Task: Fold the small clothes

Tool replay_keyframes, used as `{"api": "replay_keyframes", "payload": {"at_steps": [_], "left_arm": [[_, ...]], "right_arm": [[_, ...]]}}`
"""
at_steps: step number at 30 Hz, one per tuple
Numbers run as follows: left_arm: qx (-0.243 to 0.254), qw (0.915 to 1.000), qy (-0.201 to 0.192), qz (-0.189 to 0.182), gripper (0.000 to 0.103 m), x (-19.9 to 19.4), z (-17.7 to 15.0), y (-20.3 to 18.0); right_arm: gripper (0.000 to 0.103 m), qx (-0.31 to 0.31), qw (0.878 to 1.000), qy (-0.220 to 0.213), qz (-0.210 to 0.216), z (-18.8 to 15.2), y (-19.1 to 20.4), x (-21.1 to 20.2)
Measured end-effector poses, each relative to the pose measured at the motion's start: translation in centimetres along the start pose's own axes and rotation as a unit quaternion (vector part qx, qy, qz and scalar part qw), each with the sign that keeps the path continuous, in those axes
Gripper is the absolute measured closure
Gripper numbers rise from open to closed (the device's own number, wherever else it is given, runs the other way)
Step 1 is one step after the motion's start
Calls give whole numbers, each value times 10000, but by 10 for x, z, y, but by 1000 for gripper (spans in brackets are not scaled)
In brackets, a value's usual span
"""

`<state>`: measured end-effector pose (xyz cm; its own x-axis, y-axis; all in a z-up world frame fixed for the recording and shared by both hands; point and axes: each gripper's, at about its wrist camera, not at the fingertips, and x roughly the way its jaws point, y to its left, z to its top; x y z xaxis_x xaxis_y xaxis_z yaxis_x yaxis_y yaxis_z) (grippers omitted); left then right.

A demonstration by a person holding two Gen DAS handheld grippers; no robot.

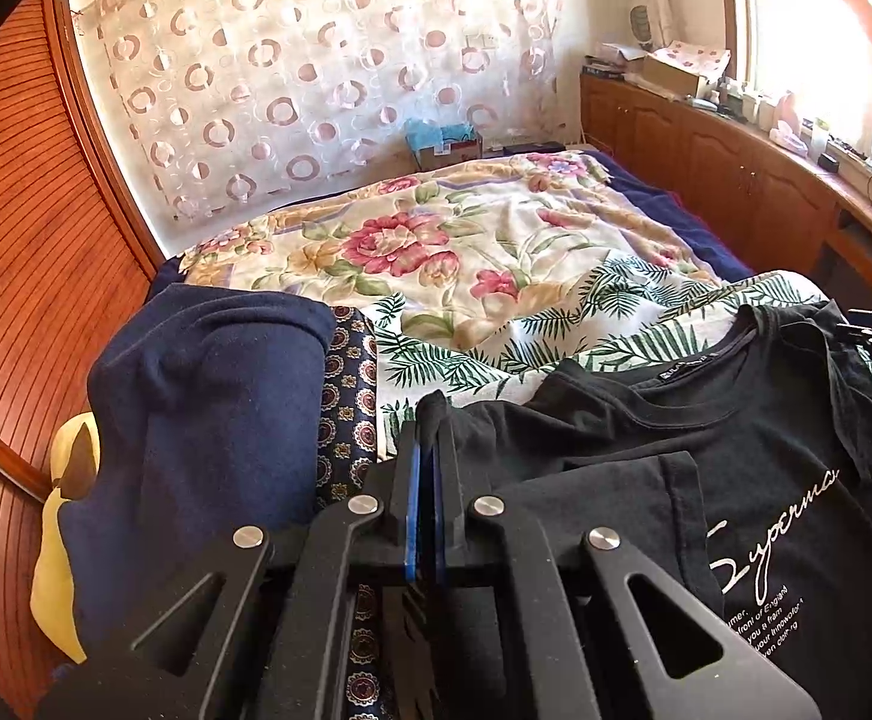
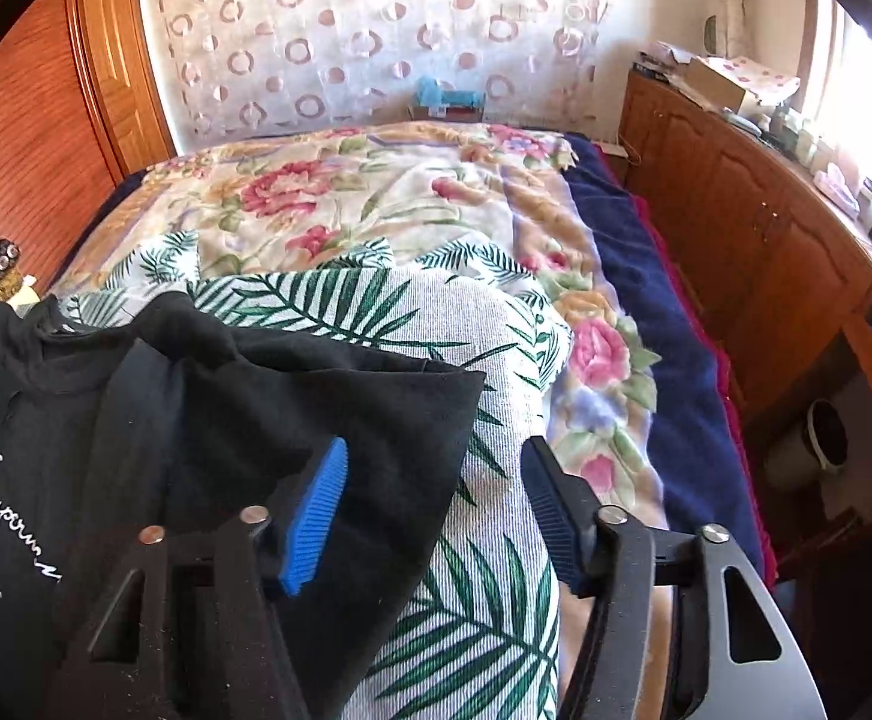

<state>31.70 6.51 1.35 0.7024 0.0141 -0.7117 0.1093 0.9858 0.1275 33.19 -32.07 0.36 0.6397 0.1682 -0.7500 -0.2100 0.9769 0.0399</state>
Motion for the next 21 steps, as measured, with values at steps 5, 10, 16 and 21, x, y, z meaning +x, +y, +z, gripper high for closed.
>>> {"api": "replay_keyframes", "payload": {"at_steps": [5, 10, 16, 21], "left_arm": [[-142, 9996, -221, -72, 99, -16, -6, 1], [-205, 9982, -537, -171, 99, -55, -20, -2], [-279, 9955, -865, -278, 99, -108, -41, -1], [-308, 9930, -1090, -350, 99, -149, -74, -2]], "right_arm": [[95, -291, 9994, 7, 162, 5, 14, 2], [97, -333, 9986, -362, 214, 6, 26, -27], [98, -392, 9926, -1100, 345, -7, 41, -106], [98, -524, 9873, -1438, 427, -38, 50, -162]]}}
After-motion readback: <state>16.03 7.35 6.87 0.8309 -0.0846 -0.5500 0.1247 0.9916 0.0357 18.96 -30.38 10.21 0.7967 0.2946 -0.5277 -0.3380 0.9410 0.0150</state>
